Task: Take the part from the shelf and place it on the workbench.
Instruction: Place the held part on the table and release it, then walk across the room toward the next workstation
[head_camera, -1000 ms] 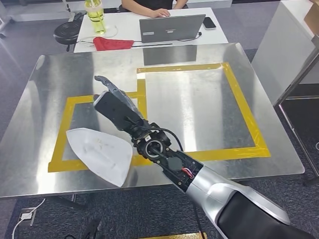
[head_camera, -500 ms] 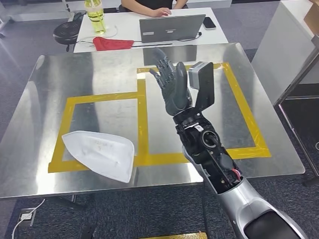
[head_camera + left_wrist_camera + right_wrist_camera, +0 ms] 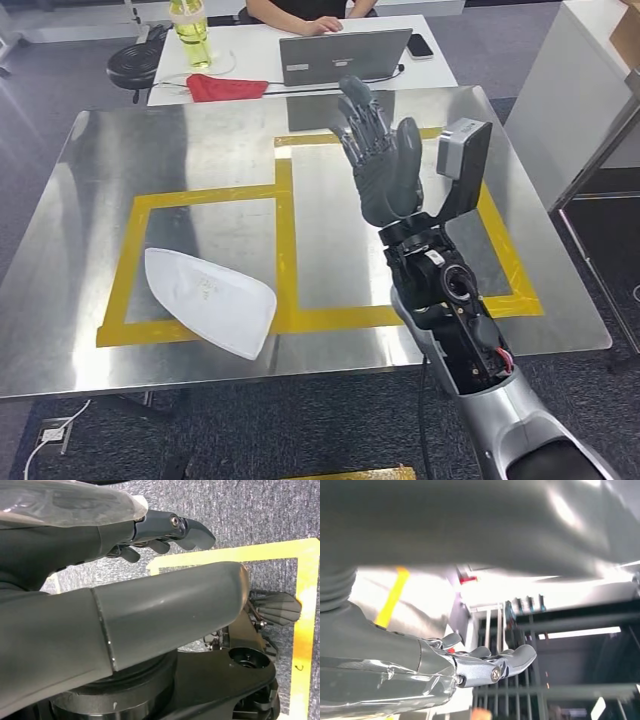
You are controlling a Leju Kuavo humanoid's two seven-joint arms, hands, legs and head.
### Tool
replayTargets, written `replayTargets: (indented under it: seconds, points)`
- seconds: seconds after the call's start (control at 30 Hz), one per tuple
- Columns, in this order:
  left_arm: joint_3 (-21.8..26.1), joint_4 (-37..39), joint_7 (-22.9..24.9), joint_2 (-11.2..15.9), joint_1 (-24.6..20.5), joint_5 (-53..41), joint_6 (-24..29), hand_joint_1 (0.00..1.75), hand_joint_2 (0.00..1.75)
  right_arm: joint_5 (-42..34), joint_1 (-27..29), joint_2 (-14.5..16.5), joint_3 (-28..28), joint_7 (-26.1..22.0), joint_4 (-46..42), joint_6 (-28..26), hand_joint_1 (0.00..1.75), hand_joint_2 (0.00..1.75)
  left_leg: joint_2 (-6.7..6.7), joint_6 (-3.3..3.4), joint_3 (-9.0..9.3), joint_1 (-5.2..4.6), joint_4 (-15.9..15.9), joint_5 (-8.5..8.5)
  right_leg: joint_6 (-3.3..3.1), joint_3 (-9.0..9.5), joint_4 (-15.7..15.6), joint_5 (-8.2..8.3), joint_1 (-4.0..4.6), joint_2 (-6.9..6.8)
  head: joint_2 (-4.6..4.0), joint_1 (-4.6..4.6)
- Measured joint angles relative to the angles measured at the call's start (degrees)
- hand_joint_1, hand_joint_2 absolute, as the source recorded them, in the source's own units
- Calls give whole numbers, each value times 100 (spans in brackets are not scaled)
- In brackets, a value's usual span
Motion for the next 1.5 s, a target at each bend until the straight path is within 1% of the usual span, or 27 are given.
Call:
replayTargets:
  seconds: [0.07,0.2,0.33,0.43,0.6,0.7,0.8,0.97,1.03,1.1,1.13,1.17,1.2,1.23,1.27,1.3,1.33,1.37,1.4,1.43,1.47,1.5]
  points:
    - [9,0,3,4,0,27,2,0,0,-36,178,-59,-3,-5,-90,131,0,175,-1,2,1,0,0,-1,3,2,-1,-3,0,-3,0,0]
    - [17,1,44,24,3,61,6,0,0,38,612,-257,-33,-25,-402,163,0,0,-2,8,0,-2,0,-6,8,6,-1,-6,-2,-4,0,2]
    - [18,0,61,29,2,70,11,0,0,355,902,-399,-52,61,-667,-15,0,0,-2,10,0,-5,0,-8,8,7,-2,-6,-5,-2,0,2]
    - [20,0,61,28,0,82,31,0,0,593,1005,-439,-44,54,-773,-77,0,0,-1,11,0,-6,0,-8,9,7,-2,-6,-6,-2,0,2]
    - [20,0,78,27,-1,105,40,0,0,722,1061,-446,-39,20,-862,-43,0,0,-1,11,1,-6,0,-8,9,8,-2,-6,-6,-2,0,2]
    - [20,0,117,27,-1,112,45,0,0,690,1071,-452,-39,18,-888,109,0,0,-2,21,0,-19,8,-16,18,11,-5,-8,-14,-2,0,1]
    - [20,0,124,27,-1,113,57,0,0,595,1086,-459,-40,3,-905,295,0,0,-2,40,2,-35,20,-28,37,20,-5,-19,-21,-3,0,-3]
    - [20,0,125,27,-1,111,67,0,0,566,1099,-479,-42,-32,-911,349,0,0,-2,89,2,-54,51,-63,76,38,-4,-44,-35,-4,0,-4]
    - [20,0,135,27,-1,105,65,0,0,567,1102,-485,-44,-34,-925,347,0,0,-1,117,8,-63,59,-75,106,52,-13,-47,-47,-3,0,-4]
    - [20,0,156,18,-2,98,59,0,0,576,1109,-492,-49,-38,-948,342,0,0,15,150,53,-34,1,-56,153,67,22,-98,-42,-3,0,-4]
    - [20,0,167,13,-2,96,56,0,0,581,1112,-499,-51,-41,-957,340,0,0,27,162,82,-15,-35,-40,177,43,128,-188,-39,-6,0,1]
    - [20,0,180,7,-4,96,52,0,0,586,1115,-509,-55,-43,-964,340,0,0,40,170,108,3,-70,-29,199,-35,358,-350,-39,-11,0,14]
    - [20,0,192,5,-6,95,50,0,0,588,1122,-521,-57,-45,-967,340,0,0,51,174,120,6,-79,-25,221,-177,713,-561,-54,-19,0,28]
    - [20,0,205,5,-8,94,48,0,0,587,1134,-534,-62,-45,-967,340,0,0,58,177,123,7,-81,-25,241,-354,1132,-772,-72,-22,0,41]
    - [20,0,214,5,-9,93,45,0,0,587,1151,-549,-67,-45,-966,339,0,0,64,178,123,8,-78,-26,262,-517,1513,-931,-91,-25,0,50]
    - [20,0,220,4,-9,92,43,0,0,587,1169,-564,-70,-45,-966,339,0,0,70,178,121,9,-74,-27,282,-609,1735,-985,-110,-28,0,53]
    - [20,0,222,2,-9,91,40,0,0,587,1182,-577,-74,-45,-966,339,0,0,74,174,120,13,-68,-28,299,-594,1731,-918,-128,-33,0,55]
    - [20,0,223,-3,-9,90,39,0,0,588,1189,-587,-76,-45,-966,339,0,0,76,168,120,20,-58,-29,312,-463,1493,-747,-145,-40,0,56]
    - [20,0,223,-7,-10,90,38,0,0,588,1190,-593,-77,-45,-966,338,0,0,76,151,119,28,-43,-31,325,-236,1066,-523,-163,-54,0,59]
    - [20,0,223,-8,-10,90,37,0,0,588,1187,-596,-78,-45,-966,338,0,0,75,126,115,30,-25,-32,331,5,614,-357,-168,-68,0,63]
    - [20,0,223,-9,-11,89,36,0,0,588,1186,-597,-79,-46,-968,338,0,0,72,94,113,32,-13,-30,314,184,269,-225,-162,-69,0,64]
    - [19,0,222,-6,-12,87,36,0,0,588,1181,-599,-80,-46,-973,338,0,0,69,57,107,29,-2,-24,284,286,50,-176,-156,-67,0,66]
